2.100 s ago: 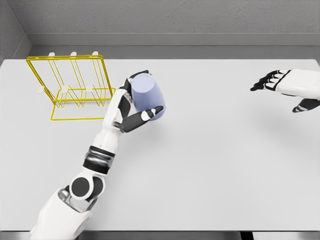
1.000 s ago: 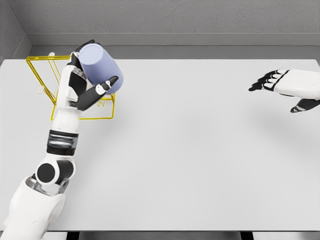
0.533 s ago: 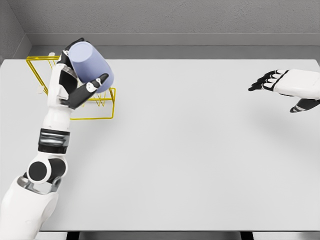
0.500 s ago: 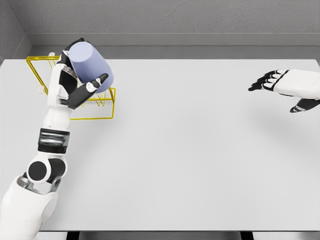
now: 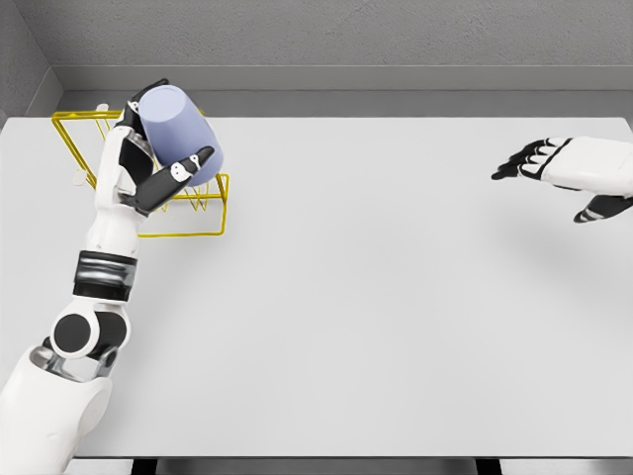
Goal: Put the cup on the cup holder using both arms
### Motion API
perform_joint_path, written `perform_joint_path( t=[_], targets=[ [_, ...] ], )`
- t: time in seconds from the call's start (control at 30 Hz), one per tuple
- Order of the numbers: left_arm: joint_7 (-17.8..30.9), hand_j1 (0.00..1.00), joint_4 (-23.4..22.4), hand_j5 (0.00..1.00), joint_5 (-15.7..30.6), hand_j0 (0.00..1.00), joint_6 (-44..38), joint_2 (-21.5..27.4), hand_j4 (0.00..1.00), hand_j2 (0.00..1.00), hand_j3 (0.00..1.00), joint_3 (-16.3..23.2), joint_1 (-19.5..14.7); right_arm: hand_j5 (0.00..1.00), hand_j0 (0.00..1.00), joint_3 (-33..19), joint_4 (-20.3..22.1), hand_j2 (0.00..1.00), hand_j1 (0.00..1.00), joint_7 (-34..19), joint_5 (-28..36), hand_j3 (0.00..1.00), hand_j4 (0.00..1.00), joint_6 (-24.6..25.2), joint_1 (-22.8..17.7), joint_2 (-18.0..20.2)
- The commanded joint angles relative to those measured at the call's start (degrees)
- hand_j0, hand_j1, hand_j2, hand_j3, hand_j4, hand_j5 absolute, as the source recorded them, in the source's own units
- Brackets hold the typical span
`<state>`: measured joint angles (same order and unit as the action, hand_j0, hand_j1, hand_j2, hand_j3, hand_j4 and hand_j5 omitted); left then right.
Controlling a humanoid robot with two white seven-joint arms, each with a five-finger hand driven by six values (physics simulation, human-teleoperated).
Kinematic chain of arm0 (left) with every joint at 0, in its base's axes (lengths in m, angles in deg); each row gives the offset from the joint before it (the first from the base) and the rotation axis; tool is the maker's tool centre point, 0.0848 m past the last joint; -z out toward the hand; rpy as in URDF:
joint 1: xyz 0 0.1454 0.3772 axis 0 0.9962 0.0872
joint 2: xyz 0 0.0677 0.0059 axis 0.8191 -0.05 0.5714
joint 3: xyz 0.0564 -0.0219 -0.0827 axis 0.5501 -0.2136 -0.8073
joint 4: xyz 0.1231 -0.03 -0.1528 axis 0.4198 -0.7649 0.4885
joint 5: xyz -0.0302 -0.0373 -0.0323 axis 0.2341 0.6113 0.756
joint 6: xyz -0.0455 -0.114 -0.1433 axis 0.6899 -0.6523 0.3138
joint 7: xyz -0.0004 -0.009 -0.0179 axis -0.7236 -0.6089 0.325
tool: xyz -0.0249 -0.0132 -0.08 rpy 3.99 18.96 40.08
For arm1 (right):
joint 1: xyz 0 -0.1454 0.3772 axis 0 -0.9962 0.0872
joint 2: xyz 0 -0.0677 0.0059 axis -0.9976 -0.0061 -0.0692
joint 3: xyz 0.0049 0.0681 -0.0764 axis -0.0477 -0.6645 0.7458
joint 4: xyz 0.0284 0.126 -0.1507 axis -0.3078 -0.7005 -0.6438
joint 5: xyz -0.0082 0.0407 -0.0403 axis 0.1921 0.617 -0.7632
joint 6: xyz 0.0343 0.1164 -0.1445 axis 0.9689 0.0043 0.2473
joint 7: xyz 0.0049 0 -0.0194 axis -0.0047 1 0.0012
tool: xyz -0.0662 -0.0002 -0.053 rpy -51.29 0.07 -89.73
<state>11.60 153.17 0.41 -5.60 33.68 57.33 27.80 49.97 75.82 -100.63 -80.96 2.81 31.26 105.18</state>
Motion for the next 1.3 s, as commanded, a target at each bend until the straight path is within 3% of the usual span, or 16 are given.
perform_joint_path(
  t=[0.0,0.2,0.33,0.9,1.03,1.27],
  targets=[
    [0.0,0.78,-0.01,0.78,-0.08,0.78,-0.18,0.0,0.78,0.78,0.78,-0.46,-0.09,1.0,1.0,-0.03,-0.05,1.0,1.0,0.02,0.28,1.0,1.0,0.15,0.0,0.07],
    [0.0,0.78,-0.01,0.78,-0.08,0.78,-0.97,0.0,0.78,0.78,0.78,-1.08,0.09,1.0,1.0,-0.03,-0.05,1.0,1.0,0.02,0.28,1.0,1.0,0.15,0.09,0.07],
    [0.0,1.0,0.08,1.0,-0.34,1.0,-0.88,0.0,1.0,1.0,1.0,-0.99,0.18,1.0,1.0,-0.03,-0.05,1.0,1.0,0.02,0.28,1.0,1.0,0.15,0.0,0.07],
    [-0.44,1.0,0.08,1.0,-0.43,1.0,-0.18,-0.09,1.0,1.0,1.0,-1.43,0.26,1.0,1.0,-0.03,0.04,1.0,1.0,0.02,0.28,1.0,1.0,0.15,0.0,0.07],
    [-0.18,1.0,0.08,1.0,-0.52,1.0,4.56,0.0,1.0,1.0,1.0,-4.41,1.58,1.0,1.0,-0.03,0.04,1.0,1.0,0.02,0.28,1.0,1.0,0.15,0.0,-0.01],
    [-0.44,1.0,0.08,1.0,-0.87,1.0,4.92,1.49,1.0,1.0,1.0,-8.11,5.1,1.0,1.0,0.05,-0.05,1.0,1.0,0.02,0.28,1.0,1.0,0.15,0.0,-0.45]
  ],
)
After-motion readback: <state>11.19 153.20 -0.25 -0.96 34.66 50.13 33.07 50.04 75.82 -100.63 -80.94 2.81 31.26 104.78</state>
